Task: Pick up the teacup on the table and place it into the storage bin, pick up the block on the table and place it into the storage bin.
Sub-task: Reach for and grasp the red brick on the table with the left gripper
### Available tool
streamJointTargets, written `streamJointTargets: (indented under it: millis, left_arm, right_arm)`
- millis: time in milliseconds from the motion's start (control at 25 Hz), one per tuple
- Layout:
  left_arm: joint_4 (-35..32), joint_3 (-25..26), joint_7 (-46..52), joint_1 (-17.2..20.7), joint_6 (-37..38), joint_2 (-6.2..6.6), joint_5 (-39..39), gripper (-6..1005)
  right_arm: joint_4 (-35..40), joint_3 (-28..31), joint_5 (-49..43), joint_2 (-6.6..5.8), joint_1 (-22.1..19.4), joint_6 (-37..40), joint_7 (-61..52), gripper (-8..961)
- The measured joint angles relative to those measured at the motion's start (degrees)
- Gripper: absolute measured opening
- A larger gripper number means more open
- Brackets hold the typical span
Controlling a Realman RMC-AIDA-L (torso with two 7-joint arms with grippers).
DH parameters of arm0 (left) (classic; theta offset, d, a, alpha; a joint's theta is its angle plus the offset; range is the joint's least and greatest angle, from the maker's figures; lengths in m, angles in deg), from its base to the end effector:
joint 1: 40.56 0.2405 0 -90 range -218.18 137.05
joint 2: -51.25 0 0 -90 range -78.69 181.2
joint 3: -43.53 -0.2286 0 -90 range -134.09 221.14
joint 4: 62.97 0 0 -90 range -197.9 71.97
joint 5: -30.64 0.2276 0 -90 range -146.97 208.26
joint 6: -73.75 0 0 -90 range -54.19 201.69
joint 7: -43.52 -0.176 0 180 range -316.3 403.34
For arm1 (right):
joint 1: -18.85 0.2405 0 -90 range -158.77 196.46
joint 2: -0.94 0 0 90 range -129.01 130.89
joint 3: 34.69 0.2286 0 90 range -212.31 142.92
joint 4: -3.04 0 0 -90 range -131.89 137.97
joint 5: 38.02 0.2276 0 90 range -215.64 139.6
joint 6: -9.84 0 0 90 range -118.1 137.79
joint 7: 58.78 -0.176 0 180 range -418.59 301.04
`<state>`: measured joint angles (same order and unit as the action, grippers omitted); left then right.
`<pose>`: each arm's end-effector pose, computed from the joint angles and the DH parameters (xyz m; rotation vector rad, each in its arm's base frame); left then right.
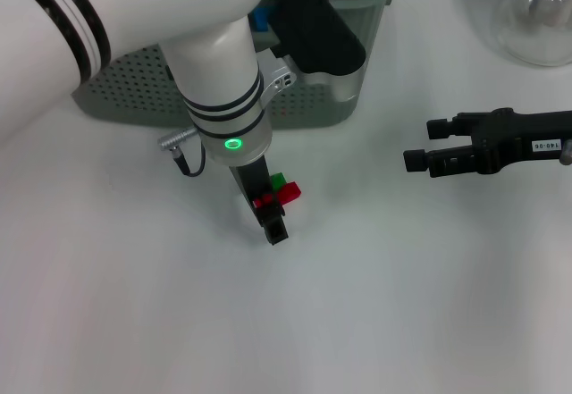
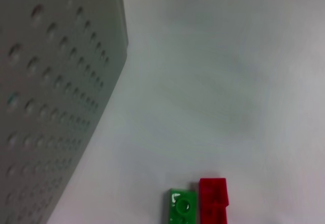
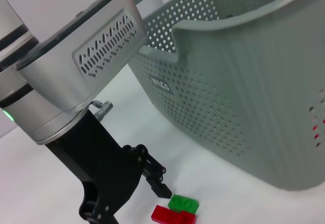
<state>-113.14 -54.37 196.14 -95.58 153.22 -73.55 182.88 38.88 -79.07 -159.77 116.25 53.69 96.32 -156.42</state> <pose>-0.1374 0.3523 -0.1290 -2.6910 -0.6297 0.9308 0.2459 0.3563 -0.0157 -2.7813 0.9821 0.4563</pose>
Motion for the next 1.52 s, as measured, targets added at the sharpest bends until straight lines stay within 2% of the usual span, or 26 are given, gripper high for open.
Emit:
streamJointTargets:
  millis: [1080, 1520]
  left_arm:
    - [-1.1, -0.74, -0.52, -0.64, -1.2, 0.0, -2.08, 682]
    - [-1.58, -0.57, 0.16, -0.29, 1.72, 0.19, -0.64, 668]
  right_arm:
    - [0.15, 0.08, 0.11, -0.09, -0.13, -0.08, -0.03, 894]
    - [0.11, 0.15, 0.15, -0.09, -0.13, -0.26, 0.0, 890]
